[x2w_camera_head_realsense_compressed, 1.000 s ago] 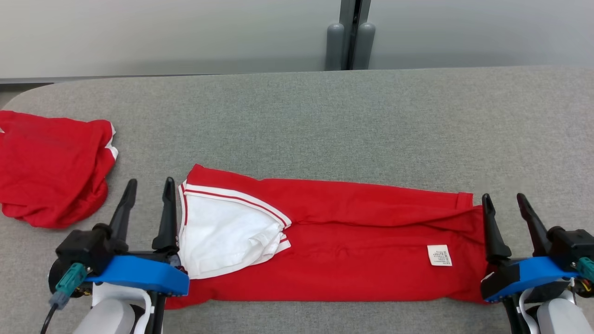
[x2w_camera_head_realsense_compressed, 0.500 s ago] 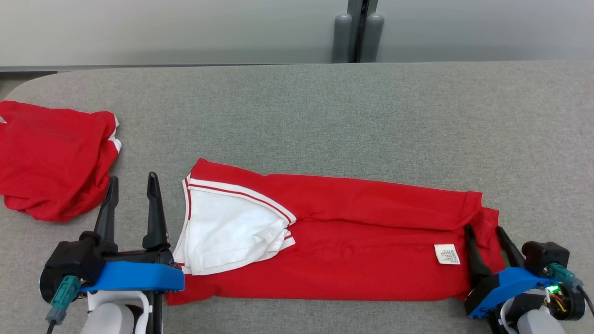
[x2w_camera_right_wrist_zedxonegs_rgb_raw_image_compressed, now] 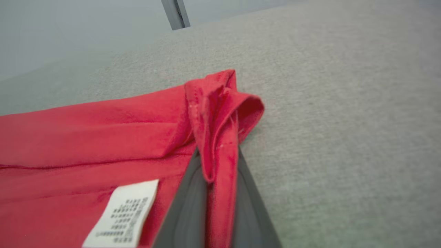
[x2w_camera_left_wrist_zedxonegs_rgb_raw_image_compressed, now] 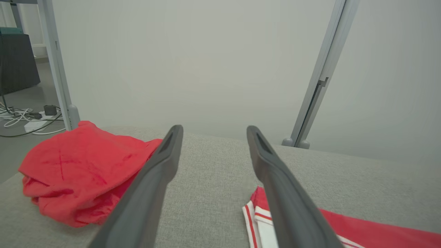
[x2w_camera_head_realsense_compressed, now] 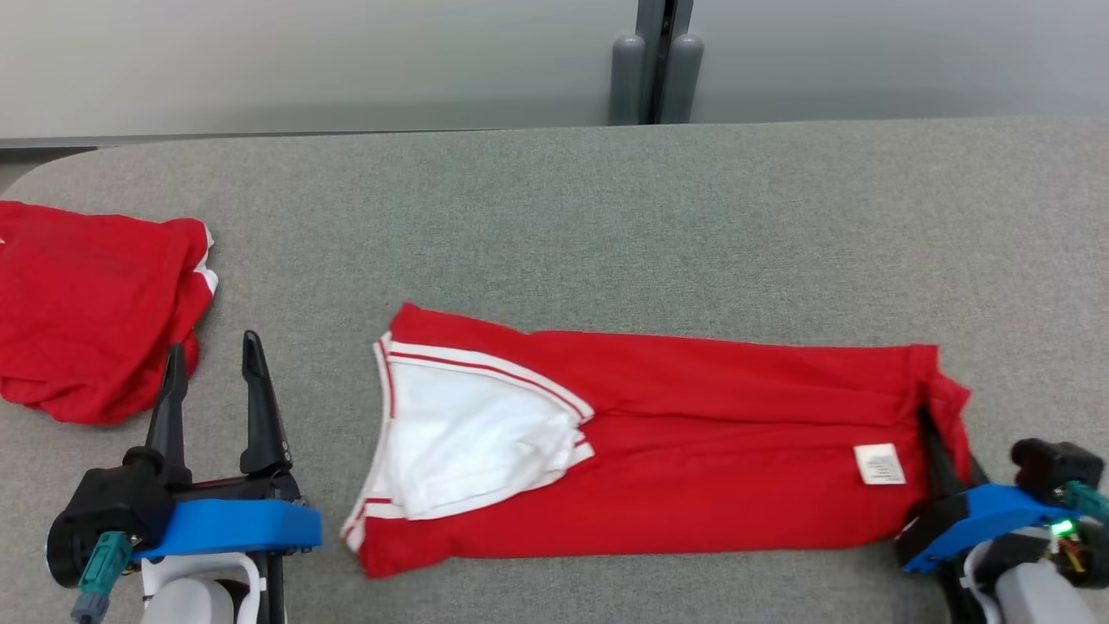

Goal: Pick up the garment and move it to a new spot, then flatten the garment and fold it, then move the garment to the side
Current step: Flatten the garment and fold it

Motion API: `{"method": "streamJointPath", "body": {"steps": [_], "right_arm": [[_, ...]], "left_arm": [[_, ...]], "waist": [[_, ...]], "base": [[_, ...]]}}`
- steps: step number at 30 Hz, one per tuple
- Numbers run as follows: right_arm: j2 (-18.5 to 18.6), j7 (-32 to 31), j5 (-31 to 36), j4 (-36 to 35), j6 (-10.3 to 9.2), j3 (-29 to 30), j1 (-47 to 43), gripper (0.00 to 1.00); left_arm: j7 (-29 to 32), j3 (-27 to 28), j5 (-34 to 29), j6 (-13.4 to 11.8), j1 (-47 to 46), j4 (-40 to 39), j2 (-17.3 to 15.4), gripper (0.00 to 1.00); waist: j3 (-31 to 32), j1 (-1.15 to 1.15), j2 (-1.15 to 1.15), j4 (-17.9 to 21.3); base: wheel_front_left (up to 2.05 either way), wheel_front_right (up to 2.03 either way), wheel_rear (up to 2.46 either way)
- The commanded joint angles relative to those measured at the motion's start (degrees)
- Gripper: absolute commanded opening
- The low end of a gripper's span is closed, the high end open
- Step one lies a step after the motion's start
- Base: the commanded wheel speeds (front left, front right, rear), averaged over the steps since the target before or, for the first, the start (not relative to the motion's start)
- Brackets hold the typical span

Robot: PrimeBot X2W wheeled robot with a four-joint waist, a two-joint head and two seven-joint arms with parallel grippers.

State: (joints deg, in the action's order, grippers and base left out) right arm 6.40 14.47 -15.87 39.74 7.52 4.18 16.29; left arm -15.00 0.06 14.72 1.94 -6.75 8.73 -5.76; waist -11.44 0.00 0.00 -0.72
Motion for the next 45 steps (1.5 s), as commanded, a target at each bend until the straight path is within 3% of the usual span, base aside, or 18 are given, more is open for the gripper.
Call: {"method": "streamJointPath", "body": {"steps": [1, 9, 17, 21, 29, 36, 45], "right_arm": [[2.7, 0.5, -0.2, -0.4, -0.05, 2.0, 1.1, 0.0], [8.5, 0.5, 1.8, -3.2, -0.04, 6.4, 3.1, 0.0], [5.8, -1.0, 2.8, -9.1, -0.03, 2.9, 2.7, 0.0], [2.0, -2.6, 2.4, -14.8, -0.03, -1.8, 1.1, 0.0], [-1.9, -5.1, 1.4, -20.3, -0.03, -10.9, -0.1, 0.0], [-3.4, -5.1, -0.8, -19.2, -0.03, -20.6, 3.1, 0.0], [-3.5, -2.5, -9.0, -15.1, -0.03, -30.7, 9.0, 0.0]], "left_arm": [[-0.2, 1.0, -0.9, 0.6, 0.4, 0.2, 0.4, 1.0], [-0.3, 3.7, -2.8, 2.1, 0.8, 1.2, 1.8, 1.0], [-0.3, 5.0, -3.6, 2.8, 1.0, 1.8, 2.5, 1.0], [-0.3, 5.3, -4.1, 3.1, 1.2, 2.2, 2.8, 1.0], [-0.3, 4.9, -4.4, 3.5, 0.4, 2.6, 2.9, 1.0], [-0.3, 3.7, -3.8, 3.5, -1.0, 3.4, 2.9, 1.0], [-0.3, 1.2, -3.1, 3.6, -3.1, 5.2, 2.9, 1.0]], "waist": [[0.2, 0.0, 0.0, 0.2], [1.1, 0.0, 0.0, 0.8], [1.6, 0.0, 0.0, 1.0], [1.8, 0.0, 0.0, 0.9], [1.2, 0.0, 0.0, 0.3], [0.2, 0.0, 0.0, -0.8], [-0.8, 0.0, 0.0, -3.7]], "base": [[0.0, 0.0, 0.0], [0.0, 0.0, 0.0], [0.0, 0.0, 0.0], [0.0, 0.0, 0.0], [0.0, 0.0, 0.0], [0.0, 0.0, 0.0], [0.0, 0.0, 0.0]]}}
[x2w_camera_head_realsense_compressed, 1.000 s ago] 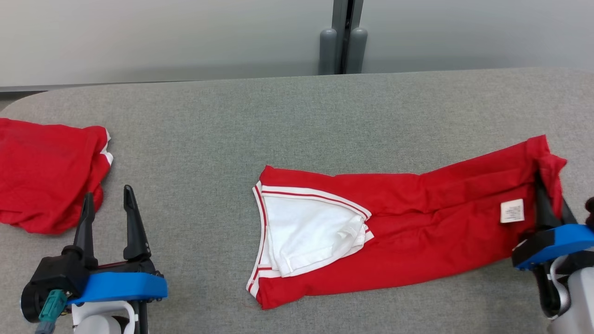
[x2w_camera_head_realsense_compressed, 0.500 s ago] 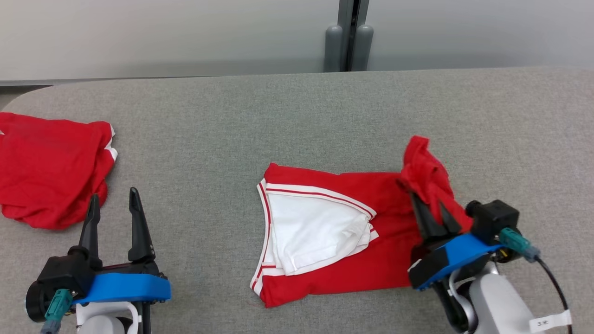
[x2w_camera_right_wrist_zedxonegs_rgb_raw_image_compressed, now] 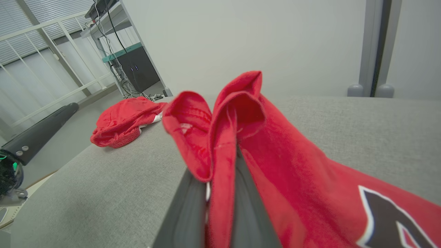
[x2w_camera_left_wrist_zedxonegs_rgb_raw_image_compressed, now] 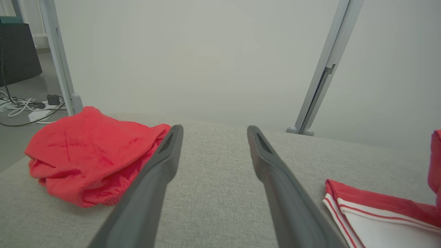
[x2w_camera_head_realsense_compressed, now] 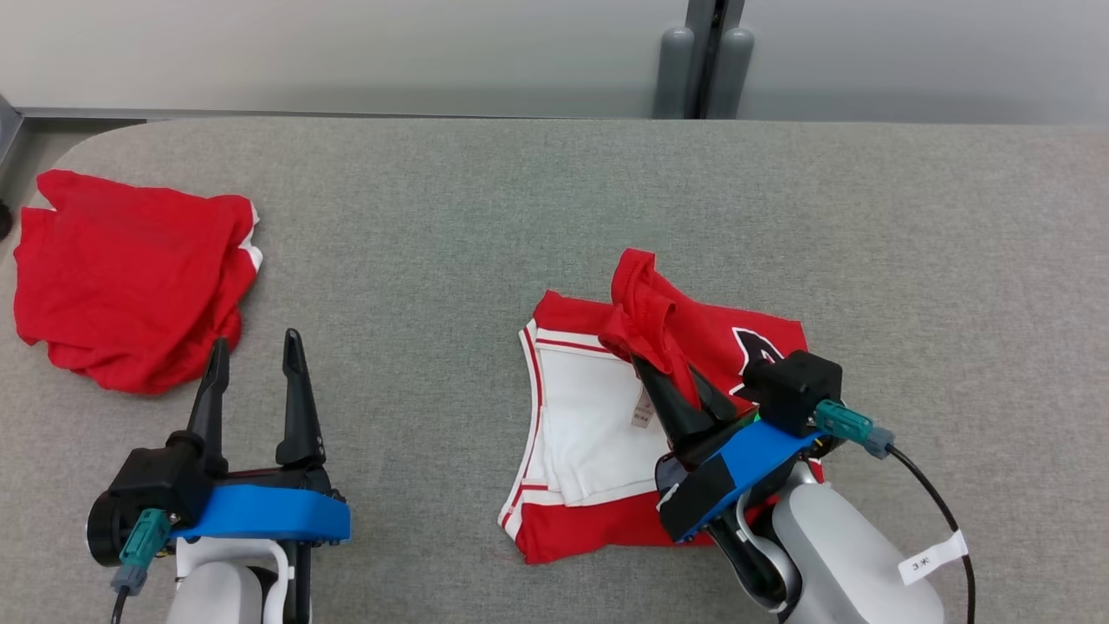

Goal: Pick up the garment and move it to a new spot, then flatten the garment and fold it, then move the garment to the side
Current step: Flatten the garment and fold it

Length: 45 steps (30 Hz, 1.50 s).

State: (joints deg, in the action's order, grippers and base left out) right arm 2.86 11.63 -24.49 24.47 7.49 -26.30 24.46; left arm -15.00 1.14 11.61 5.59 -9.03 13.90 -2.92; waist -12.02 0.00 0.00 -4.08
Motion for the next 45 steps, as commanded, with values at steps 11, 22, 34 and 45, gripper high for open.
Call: {"method": "streamJointPath", "body": {"steps": [11, 22, 34, 45], "right_arm": [[0.1, 2.1, -3.2, 7.2, 0.01, -6.0, 4.9, 1.0], [0.3, 3.6, 7.4, 1.7, 0.01, 5.4, 0.2, 1.0], [0.5, 3.6, 14.7, -11.5, 0.01, 24.5, -12.6, 1.0], [0.0, 1.6, 16.2, -16.9, 0.01, 28.5, -20.6, 1.0]], "left_arm": [[-0.3, 0.2, 0.6, -0.2, -1.8, 1.0, 0.1, 1.0], [-0.3, 1.5, -0.2, -0.7, 0.6, 0.4, 0.0, 1.0], [-0.3, 1.0, -1.1, -1.0, 2.5, 0.3, 0.0, 1.0], [-0.3, 1.0, -1.6, -1.3, 3.7, 0.7, 0.0, 1.0]], "waist": [[-0.8, 0.0, 0.0, -0.4], [2.6, 0.0, 0.0, 4.1], [4.9, 0.0, 0.0, 5.4], [6.0, 0.0, 0.0, 5.2]], "base": [[0.0, 0.0, 0.0], [0.0, 0.0, 0.0], [0.0, 0.0, 0.0], [0.0, 0.0, 0.0]]}}
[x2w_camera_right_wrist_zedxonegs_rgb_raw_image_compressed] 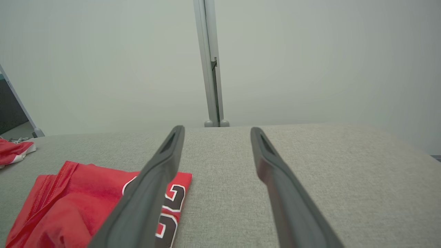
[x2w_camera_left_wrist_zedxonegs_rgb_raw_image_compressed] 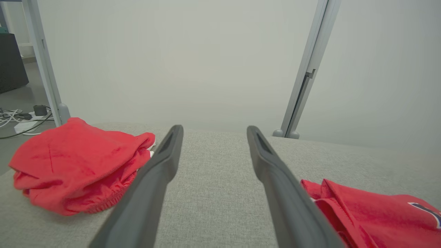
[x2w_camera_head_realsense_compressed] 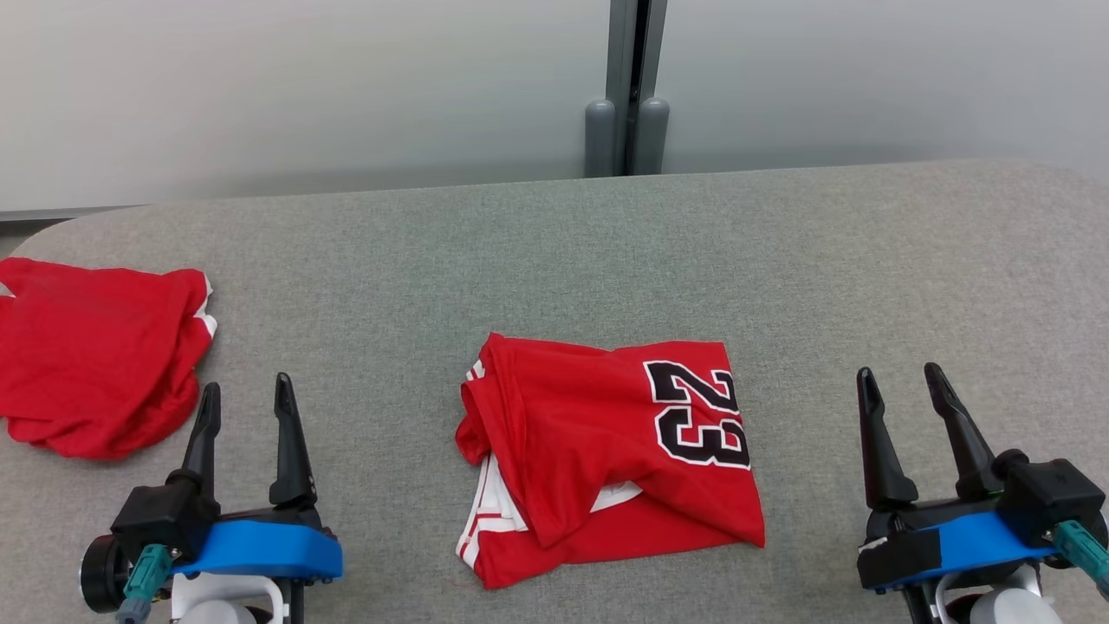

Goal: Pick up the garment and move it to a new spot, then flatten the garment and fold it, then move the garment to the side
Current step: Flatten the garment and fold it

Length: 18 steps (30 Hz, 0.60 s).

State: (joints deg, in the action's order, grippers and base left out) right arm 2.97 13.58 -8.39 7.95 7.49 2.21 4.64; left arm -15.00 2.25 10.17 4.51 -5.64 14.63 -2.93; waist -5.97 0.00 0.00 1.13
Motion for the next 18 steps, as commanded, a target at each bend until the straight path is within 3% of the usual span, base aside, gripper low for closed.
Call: {"method": "streamJointPath", "body": {"steps": [1, 10, 18], "right_arm": [[-0.1, -0.4, -0.2, -0.6, 0.01, -0.1, -0.7, 1.0], [-0.1, -0.7, -1.2, -0.6, 0.01, -0.2, -0.5, 1.0], [-0.1, -0.7, -1.3, 0.2, 0.01, -0.4, 0.0, 1.0]], "left_arm": [[-0.3, -0.2, -0.2, -0.2, 0.3, 0.0, 0.1, 1.0], [-0.2, -7.0, 0.3, 1.5, -0.5, 1.4, 0.1, 1.0], [0.6, -18.7, 0.9, 2.8, 0.0, 6.1, 0.0, 1.0]], "waist": [[-0.1, 0.0, 0.0, 0.0], [-0.4, 0.0, 0.0, -0.5], [-0.4, 0.0, 0.0, 0.0]], "base": [[0.0, 0.0, 0.0], [0.0, 0.0, 0.0], [0.0, 0.0, 0.0]]}}
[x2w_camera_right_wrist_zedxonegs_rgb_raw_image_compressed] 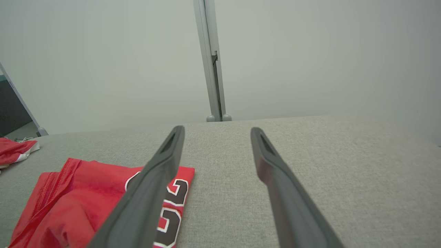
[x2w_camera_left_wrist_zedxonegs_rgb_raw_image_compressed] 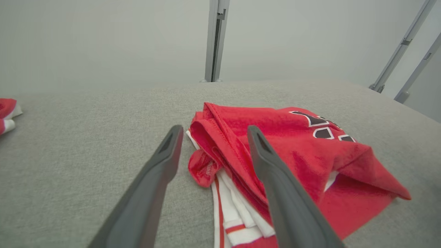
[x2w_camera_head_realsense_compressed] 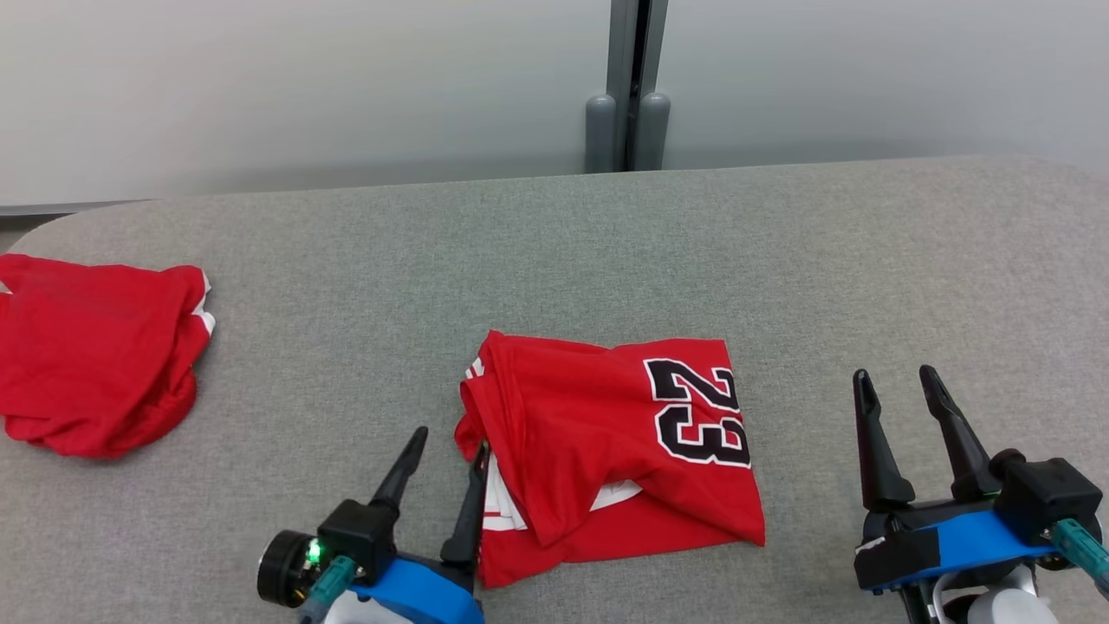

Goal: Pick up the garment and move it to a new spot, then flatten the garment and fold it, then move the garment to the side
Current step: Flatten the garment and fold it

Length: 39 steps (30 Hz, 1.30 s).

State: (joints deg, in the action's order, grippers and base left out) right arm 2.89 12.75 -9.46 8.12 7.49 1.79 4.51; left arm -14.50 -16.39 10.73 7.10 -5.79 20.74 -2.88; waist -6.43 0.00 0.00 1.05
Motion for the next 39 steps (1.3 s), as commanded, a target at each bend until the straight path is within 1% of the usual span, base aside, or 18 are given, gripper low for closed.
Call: {"method": "streamJointPath", "body": {"steps": [1, 6, 8, 16, 25, 26, 27, 28, 29, 34, 39], "right_arm": [[0.0, 0.3, -0.4, 0.1, 0.01, 0.1, 0.1, 1.0], [0.0, 0.6, -0.9, 0.6, 0.01, 0.1, -0.4, 1.0], [0.0, 0.6, -1.1, 0.8, 0.01, 0.0, -0.5, 1.0], [0.0, 1.1, -1.9, 1.7, 0.01, -0.2, 0.6, 1.0], [0.0, 1.7, -2.1, 2.8, 0.01, -1.0, 1.7, 1.0], [0.0, 1.8, -2.1, 2.9, 0.01, -0.9, 1.8, 1.0], [0.0, 1.8, -2.0, 3.0, 0.01, -0.9, 1.8, 1.0], [0.0, 1.9, -2.0, 3.1, 0.01, -0.7, 1.8, 1.0], [0.0, 2.0, -2.0, 3.1, 0.01, -0.7, 1.8, 1.0], [0.0, 2.1, -1.6, 3.6, 0.01, 0.0, 0.9, 1.0], [0.0, 2.2, -1.8, 4.4, 0.01, 0.6, 1.2, 1.0]], "left_arm": [[0.5, -1.0, 0.5, 0.3, 0.4, 0.5, 0.0, 1.0], [2.0, -5.2, 2.0, 0.5, 1.2, 1.7, -0.5, 1.0], [2.8, -7.0, 3.9, 0.5, 1.8, 1.8, -0.6, 1.0], [5.5, -12.3, 7.8, 0.4, 1.0, 1.9, -2.9, 1.0], [5.8, -17.0, 10.7, 0.4, -0.9, 4.6, -3.4, 1.0], [5.6, -17.1, 11.2, 0.4, -1.1, 5.0, -3.3, 0.85], [5.4, -17.3, 11.4, 0.4, -1.4, 5.4, -3.3, 0.36], [5.0, -17.3, 11.6, 0.4, -1.8, 5.6, -3.3, 0.1], [4.7, -17.5, 11.9, 0.4, -2.0, 5.9, -3.4, 0.0], [3.6, -17.3, 12.7, 0.4, -2.9, 6.2, -4.0, 0.0], [4.1, -16.4, 13.2, -0.4, -1.4, 3.9, -6.4, 0.0]], "waist": [[0.0, 0.0, 0.0, 0.1], [-0.3, 0.0, 0.0, 0.5], [-0.5, 0.0, 0.0, 0.6], [-1.4, 0.0, 0.0, 0.7], [-2.5, 0.0, 0.0, 1.7], [-2.6, 0.0, 0.0, 1.7], [-2.7, 0.0, 0.0, 1.8], [-2.7, 0.0, 0.0, 1.9], [-2.8, 0.0, 0.0, 1.9], [-2.8, 0.0, 0.0, 1.2], [-2.7, 0.0, 0.0, 0.2]], "base": [[0.0, 0.0, 0.0], [0.0, 0.0, 0.0], [0.0, 0.0, 0.0], [0.0, 0.0, 0.0], [0.0, 0.0, 0.0], [0.0, 0.0, 0.0], [0.0, 0.0, 0.0], [0.0, 0.0, 0.0], [0.0, 0.0, 0.0], [0.0, 0.0, 0.0], [0.0, 0.0, 0.0]]}}
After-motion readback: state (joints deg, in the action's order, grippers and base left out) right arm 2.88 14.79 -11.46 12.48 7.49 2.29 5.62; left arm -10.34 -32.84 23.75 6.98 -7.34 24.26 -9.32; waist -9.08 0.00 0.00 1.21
